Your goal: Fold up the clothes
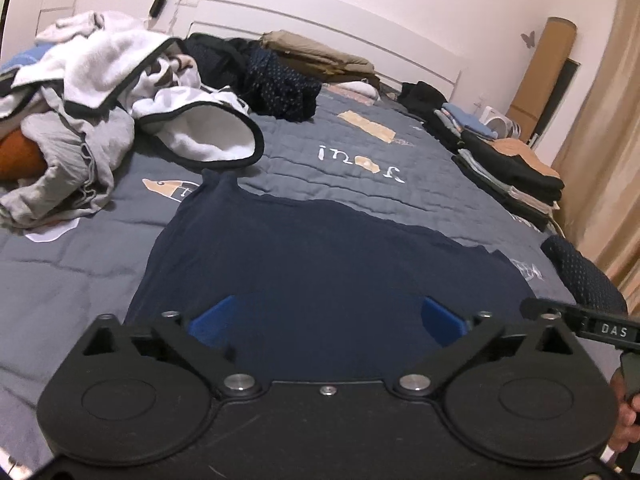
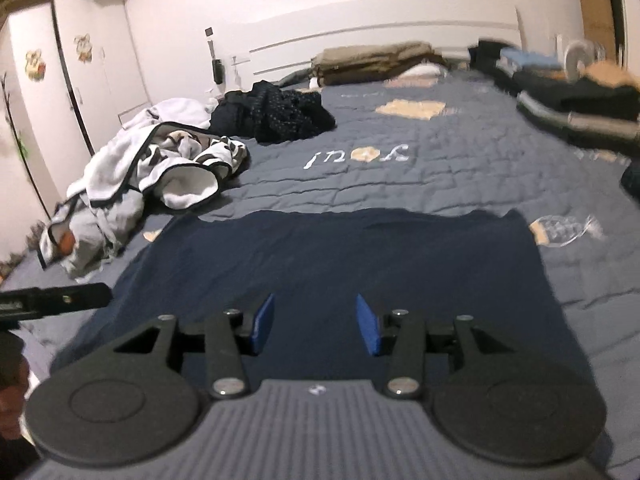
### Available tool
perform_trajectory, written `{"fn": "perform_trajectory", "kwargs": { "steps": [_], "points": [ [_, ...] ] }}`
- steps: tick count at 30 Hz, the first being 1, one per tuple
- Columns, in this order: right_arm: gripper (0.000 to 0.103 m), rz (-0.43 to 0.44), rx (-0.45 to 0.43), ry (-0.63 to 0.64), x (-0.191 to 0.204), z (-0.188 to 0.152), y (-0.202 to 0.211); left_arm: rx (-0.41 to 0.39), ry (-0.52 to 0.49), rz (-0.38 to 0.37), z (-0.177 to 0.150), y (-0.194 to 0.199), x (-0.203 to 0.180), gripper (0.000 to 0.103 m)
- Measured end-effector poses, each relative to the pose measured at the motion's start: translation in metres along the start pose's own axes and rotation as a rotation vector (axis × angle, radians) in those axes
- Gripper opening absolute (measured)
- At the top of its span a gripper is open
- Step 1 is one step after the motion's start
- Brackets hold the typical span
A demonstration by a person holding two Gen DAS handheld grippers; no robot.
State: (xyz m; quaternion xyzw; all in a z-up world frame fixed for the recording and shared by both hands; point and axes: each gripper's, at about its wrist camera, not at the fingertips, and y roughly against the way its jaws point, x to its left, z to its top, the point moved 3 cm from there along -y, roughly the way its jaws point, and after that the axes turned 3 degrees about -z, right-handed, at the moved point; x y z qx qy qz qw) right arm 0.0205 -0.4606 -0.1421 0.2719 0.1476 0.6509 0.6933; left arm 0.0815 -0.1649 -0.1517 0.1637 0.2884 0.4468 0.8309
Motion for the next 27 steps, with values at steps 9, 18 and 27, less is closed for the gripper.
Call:
{"fn": "perform_trajectory", "kwargs": {
  "steps": [9, 18, 27],
  "points": [
    [0.048, -0.25, -0.107, 0.28, 0.024, -0.011, 0.018, 0.014, -0.024, 0.009, -0.022, 0.017, -0.008, 0.103],
    [0.048, -0.187, -0.032, 0.14, 0.019, -0.027, 0.027, 0.015, -0.004, 0.025, -0.028, 0.026, -0.004, 0.103],
    [0.048, -0.153, 0.003, 0.102, 0.034, -0.039, 0.034, 0.021, 0.082, 0.061, -0.034, 0.036, 0.011, 0.103]
  ]
}}
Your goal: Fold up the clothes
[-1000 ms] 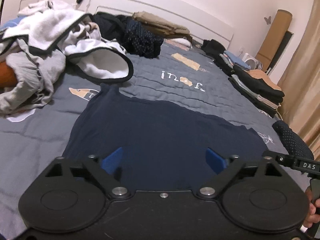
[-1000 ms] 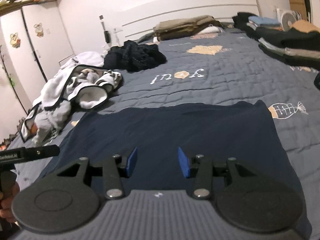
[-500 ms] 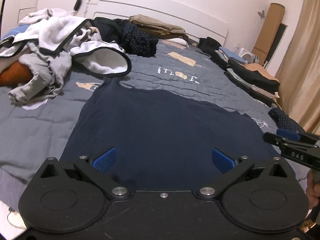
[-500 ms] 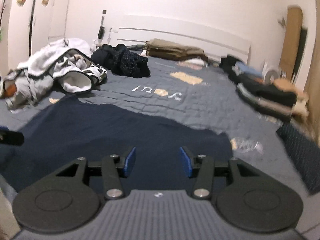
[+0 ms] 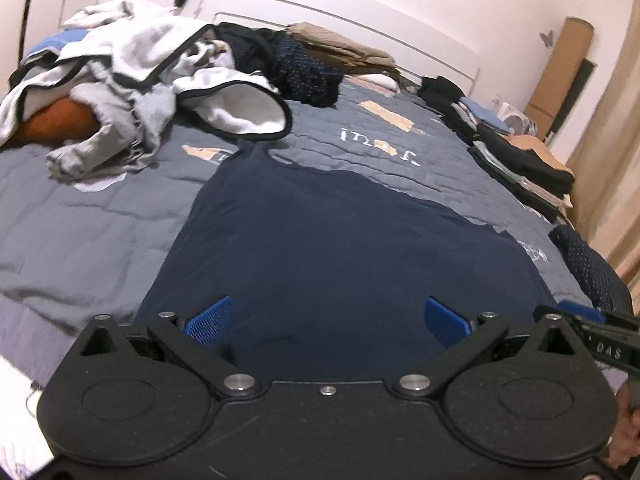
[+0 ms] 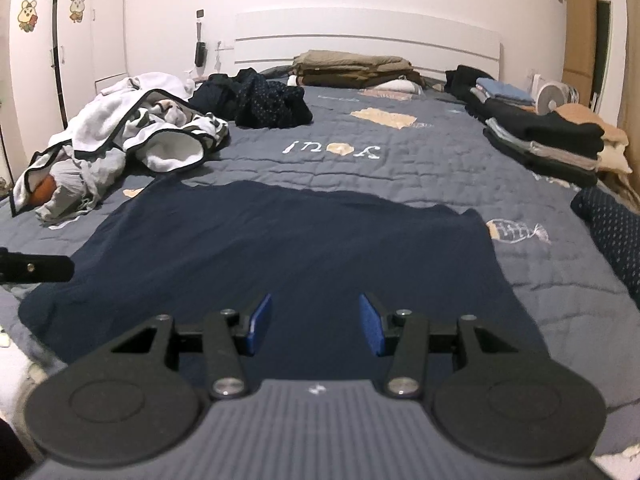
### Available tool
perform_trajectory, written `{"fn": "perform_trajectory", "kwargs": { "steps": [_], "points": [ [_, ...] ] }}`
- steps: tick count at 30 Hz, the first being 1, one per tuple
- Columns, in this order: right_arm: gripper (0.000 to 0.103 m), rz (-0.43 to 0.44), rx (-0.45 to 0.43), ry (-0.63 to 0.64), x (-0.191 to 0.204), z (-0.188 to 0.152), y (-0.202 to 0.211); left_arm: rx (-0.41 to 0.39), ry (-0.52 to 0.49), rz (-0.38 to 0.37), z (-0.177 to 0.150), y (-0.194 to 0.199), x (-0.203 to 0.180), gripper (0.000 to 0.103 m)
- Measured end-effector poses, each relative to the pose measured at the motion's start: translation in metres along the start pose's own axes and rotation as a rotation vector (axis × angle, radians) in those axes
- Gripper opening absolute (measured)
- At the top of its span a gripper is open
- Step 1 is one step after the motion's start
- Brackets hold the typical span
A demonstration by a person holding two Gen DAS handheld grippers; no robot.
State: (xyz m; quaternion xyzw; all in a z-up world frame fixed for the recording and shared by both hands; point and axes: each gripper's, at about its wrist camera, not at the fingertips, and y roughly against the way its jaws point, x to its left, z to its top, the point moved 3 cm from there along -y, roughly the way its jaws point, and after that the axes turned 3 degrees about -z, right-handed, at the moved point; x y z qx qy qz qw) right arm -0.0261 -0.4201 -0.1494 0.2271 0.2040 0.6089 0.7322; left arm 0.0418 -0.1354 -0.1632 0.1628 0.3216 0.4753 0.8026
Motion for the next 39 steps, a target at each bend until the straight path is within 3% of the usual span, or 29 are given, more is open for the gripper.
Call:
{"fn": "perform_trajectory", "kwargs": {
  "steps": [11, 20, 23, 28, 34, 39],
  "points": [
    [0.048, 0.068, 0.006, -0.029, 0.013, -0.006, 0.002, -0.022, 0.199, 0.106, -0.018, 0.016, 0.039, 0.103],
    [0.048, 0.194, 0.064, -0.004, 0.041, -0.006, -0.009, -0.034, 0.307, 0.167, -0.024, 0.019, 0.065, 0.103],
    [0.048, 0.221, 0.075, 0.008, 0.051, -0.006, -0.013, -0.025, 0.364, 0.166, -0.027, 0.015, 0.075, 0.098],
    [0.048, 0.235, 0.089, 0.027, 0.063, -0.007, -0.02, -0.011, 0.401, 0.178, -0.034, 0.006, 0.082, 0.08],
    [0.048, 0.245, 0.09, 0.037, 0.067, -0.008, -0.022, 0.012, 0.464, 0.187, -0.045, 0.003, 0.089, 0.081],
    [0.048, 0.252, 0.094, 0.024, 0.063, -0.008, -0.024, -0.017, 0.472, 0.16, -0.043, 0.002, 0.084, 0.08]
  ]
}}
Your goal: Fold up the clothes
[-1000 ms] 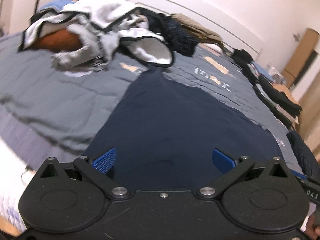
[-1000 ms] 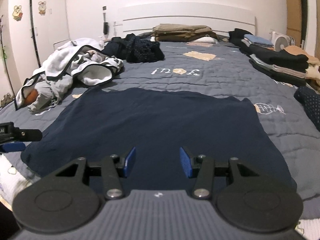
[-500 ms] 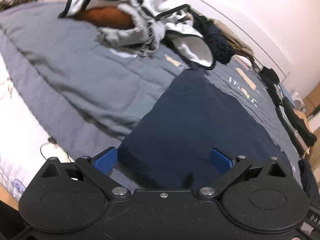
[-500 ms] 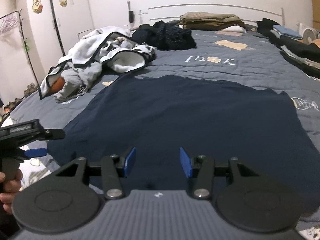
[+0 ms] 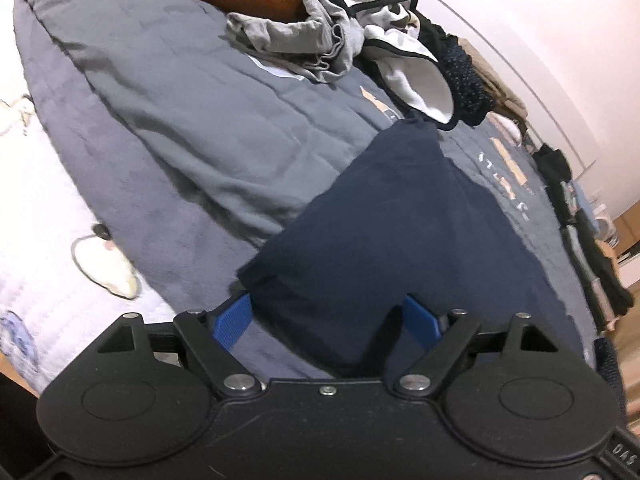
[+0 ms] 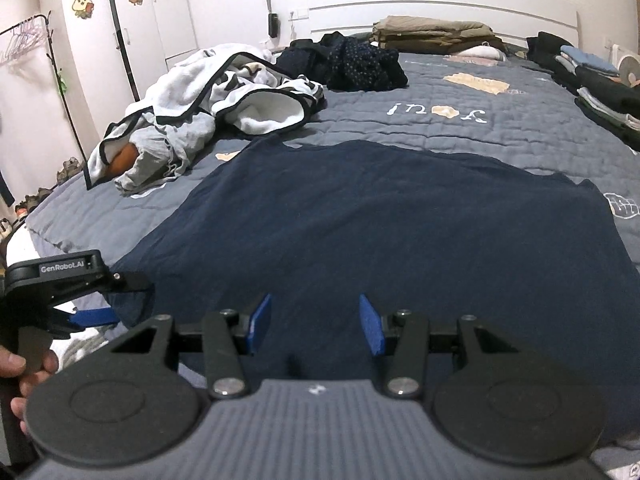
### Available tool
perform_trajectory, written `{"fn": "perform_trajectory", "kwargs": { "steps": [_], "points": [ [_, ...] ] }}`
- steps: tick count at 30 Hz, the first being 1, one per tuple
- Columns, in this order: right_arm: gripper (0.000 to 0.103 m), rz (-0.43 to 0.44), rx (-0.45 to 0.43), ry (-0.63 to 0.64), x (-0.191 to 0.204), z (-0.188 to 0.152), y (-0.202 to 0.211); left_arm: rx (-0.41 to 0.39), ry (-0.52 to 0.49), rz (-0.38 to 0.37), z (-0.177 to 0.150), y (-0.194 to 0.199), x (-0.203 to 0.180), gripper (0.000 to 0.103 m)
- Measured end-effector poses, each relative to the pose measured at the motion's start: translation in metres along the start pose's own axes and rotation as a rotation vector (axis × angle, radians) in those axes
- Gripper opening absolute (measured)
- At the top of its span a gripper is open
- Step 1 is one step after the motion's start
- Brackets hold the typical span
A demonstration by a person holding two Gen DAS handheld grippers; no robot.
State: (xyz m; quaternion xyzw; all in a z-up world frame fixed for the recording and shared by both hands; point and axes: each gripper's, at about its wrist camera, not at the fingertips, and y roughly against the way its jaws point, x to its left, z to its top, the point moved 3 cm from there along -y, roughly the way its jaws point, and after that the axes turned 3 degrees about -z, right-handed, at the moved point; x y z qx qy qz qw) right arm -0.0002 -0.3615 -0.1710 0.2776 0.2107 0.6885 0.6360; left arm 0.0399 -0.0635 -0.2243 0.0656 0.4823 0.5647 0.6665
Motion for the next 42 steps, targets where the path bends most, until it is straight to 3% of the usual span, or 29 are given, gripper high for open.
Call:
{"fn": "perform_trajectory", "kwargs": {
  "steps": [2, 4, 7, 13, 14, 15, 16, 21, 23, 24, 25, 28, 30, 31, 33, 35, 37, 42],
  "points": [
    [0.048, -0.004, -0.003, 0.0, -0.001, 0.001, 0.0, -0.036, -0.015, -0.016, 0.001, 0.001, -0.005, 0.068],
    [0.048, -0.008, -0.005, -0.001, -0.002, 0.001, 0.0, -0.078, -0.051, -0.027, 0.003, 0.004, -0.011, 0.042],
    [0.048, -0.007, -0.007, 0.0, -0.002, 0.002, 0.0, -0.129, -0.096, -0.047, 0.004, 0.01, -0.021, 0.032],
    [0.048, -0.011, -0.004, 0.004, -0.005, 0.002, 0.001, -0.147, -0.221, -0.045, -0.005, 0.014, -0.043, 0.034],
    [0.048, -0.011, -0.005, 0.003, -0.006, 0.002, 0.001, -0.134, -0.228, -0.041, -0.006, 0.01, -0.044, 0.038],
    [0.048, -0.011, -0.007, 0.002, -0.007, 0.003, 0.001, -0.121, -0.229, -0.034, -0.007, 0.006, -0.045, 0.054],
    [0.048, -0.012, -0.006, 0.0, -0.007, 0.003, 0.001, -0.107, -0.222, -0.032, -0.007, 0.001, -0.045, 0.063],
    [0.048, -0.014, -0.002, -0.005, -0.009, 0.002, 0.0, -0.066, -0.135, -0.035, -0.006, -0.017, -0.035, 0.068],
    [0.048, -0.022, 0.014, -0.003, -0.011, -0.001, -0.002, -0.083, -0.089, -0.056, -0.004, -0.016, -0.029, 0.055],
    [0.048, -0.024, 0.018, -0.003, -0.012, -0.001, -0.002, -0.106, -0.09, -0.066, -0.002, -0.012, -0.031, 0.038],
    [0.048, -0.026, 0.016, -0.004, -0.013, -0.002, 0.0, -0.13, -0.104, -0.075, 0.0, -0.007, -0.034, 0.033],
    [0.048, -0.033, 0.01, -0.012, -0.017, -0.003, 0.004, -0.19, -0.154, -0.122, 0.0, 0.005, -0.047, 0.031],
    [0.048, -0.039, 0.007, -0.021, -0.02, -0.003, 0.005, -0.179, -0.156, -0.107, -0.001, 0.002, -0.05, 0.033],
    [0.048, -0.042, 0.007, -0.026, -0.022, -0.003, 0.006, -0.17, -0.154, -0.096, -0.001, -0.001, -0.052, 0.047],
    [0.048, -0.045, 0.005, -0.026, -0.023, -0.003, 0.007, -0.116, -0.112, -0.074, -0.002, -0.011, -0.047, 0.06],
    [0.048, -0.047, 0.003, -0.027, -0.024, -0.003, 0.008, -0.112, -0.089, -0.077, -0.001, -0.014, -0.045, 0.055],
    [0.048, -0.051, 0.0, -0.024, -0.025, -0.003, 0.01, -0.129, -0.115, -0.074, 0.001, -0.013, -0.048, 0.033],
    [0.048, -0.056, -0.002, -0.042, -0.032, -0.003, 0.013, -0.151, -0.154, -0.06, 0.001, -0.01, -0.056, 0.023]
  ]
}}
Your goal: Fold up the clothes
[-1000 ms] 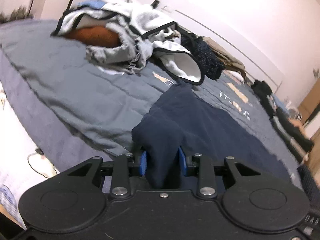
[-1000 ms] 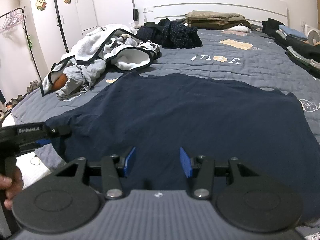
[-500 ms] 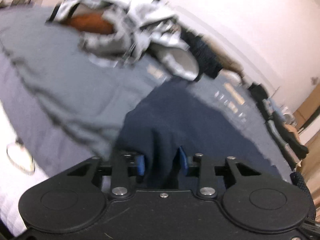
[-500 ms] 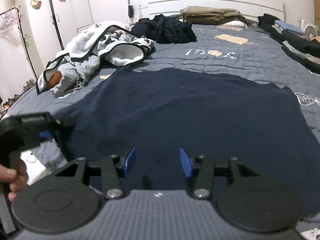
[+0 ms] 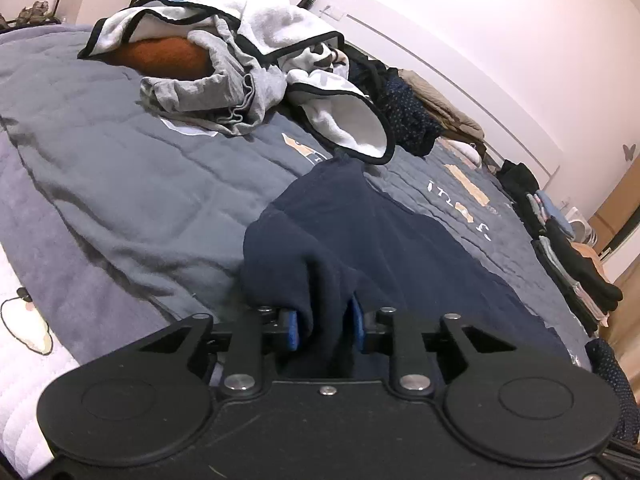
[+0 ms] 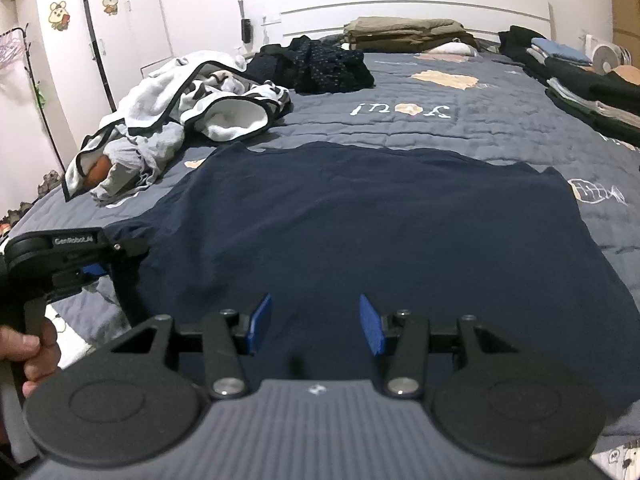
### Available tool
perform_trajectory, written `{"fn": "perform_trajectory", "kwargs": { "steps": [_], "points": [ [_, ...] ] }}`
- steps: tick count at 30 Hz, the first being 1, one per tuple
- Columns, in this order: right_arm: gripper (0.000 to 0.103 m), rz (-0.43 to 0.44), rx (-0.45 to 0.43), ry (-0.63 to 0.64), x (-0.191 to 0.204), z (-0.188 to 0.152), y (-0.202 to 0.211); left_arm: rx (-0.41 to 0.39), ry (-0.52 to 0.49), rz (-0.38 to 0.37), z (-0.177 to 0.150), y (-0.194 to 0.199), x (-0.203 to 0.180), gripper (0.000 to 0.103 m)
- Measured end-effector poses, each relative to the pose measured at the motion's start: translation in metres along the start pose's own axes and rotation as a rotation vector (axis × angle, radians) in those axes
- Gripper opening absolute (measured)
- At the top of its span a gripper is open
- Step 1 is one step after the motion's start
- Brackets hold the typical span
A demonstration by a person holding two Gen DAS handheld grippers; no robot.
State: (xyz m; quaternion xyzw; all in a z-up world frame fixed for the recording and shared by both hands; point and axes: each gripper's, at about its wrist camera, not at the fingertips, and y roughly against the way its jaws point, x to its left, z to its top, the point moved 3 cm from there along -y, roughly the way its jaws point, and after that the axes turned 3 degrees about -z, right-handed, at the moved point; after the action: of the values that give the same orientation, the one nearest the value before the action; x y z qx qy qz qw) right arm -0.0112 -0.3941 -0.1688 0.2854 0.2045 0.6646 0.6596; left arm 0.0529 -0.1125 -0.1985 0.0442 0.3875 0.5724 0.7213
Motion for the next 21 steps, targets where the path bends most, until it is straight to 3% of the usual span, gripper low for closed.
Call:
{"fn": "perform_trajectory", "kwargs": {
  "steps": [6, 14, 21],
  "points": [
    [0.048, -0.013, -0.014, -0.024, -0.011, -0.001, 0.009, -0.04, -0.061, -0.023, 0.0, 0.008, -0.019, 0.017],
    [0.048, -0.059, -0.014, -0.081, -0.042, -0.001, 0.016, -0.109, -0.324, -0.052, -0.009, 0.022, -0.076, 0.015],
    [0.048, -0.076, -0.03, -0.156, -0.071, -0.005, 0.027, -0.092, -0.483, -0.098, -0.033, 0.011, -0.123, 0.015]
  ]
}}
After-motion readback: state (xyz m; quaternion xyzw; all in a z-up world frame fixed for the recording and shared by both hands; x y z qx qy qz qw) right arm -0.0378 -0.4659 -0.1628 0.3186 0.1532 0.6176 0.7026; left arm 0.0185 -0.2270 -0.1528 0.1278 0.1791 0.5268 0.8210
